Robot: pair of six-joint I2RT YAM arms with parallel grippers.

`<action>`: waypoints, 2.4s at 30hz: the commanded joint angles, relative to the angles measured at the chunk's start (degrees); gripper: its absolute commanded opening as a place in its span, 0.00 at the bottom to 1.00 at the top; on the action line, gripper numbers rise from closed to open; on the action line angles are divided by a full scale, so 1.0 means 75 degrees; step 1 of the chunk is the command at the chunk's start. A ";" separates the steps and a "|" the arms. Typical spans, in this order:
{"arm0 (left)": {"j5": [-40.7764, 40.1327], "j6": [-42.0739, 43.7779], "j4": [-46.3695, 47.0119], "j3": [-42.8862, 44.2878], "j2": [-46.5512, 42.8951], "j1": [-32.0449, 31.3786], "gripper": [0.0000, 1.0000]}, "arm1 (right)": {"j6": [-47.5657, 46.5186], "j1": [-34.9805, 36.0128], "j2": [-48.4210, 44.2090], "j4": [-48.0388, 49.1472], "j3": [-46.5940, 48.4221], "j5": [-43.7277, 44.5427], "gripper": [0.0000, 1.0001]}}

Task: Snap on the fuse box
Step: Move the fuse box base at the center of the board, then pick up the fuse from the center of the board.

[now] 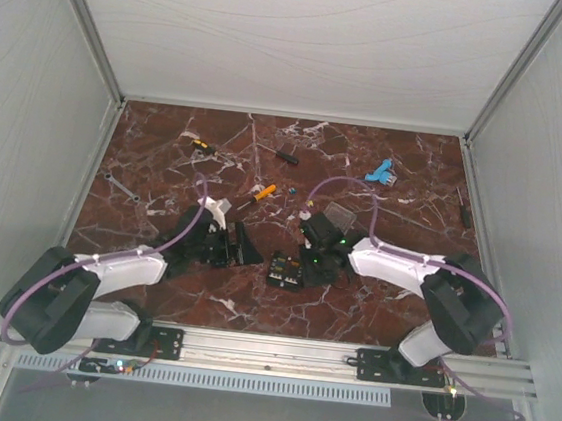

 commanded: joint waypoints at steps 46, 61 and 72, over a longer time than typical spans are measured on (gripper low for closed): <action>0.0379 0.0945 -0.0487 -0.0507 -0.1578 0.1638 1.00 | -0.4687 -0.2336 0.5392 -0.1153 0.7152 -0.0588 0.43; 0.0441 0.0932 -0.0451 -0.0524 -0.1617 0.1643 1.00 | -0.4687 -0.2181 0.5912 -0.1659 0.7450 0.0365 0.30; 0.0453 0.0933 -0.0463 -0.0533 -0.1651 0.1644 1.00 | -0.4659 -0.1999 0.6300 -0.2020 0.7689 0.0843 0.29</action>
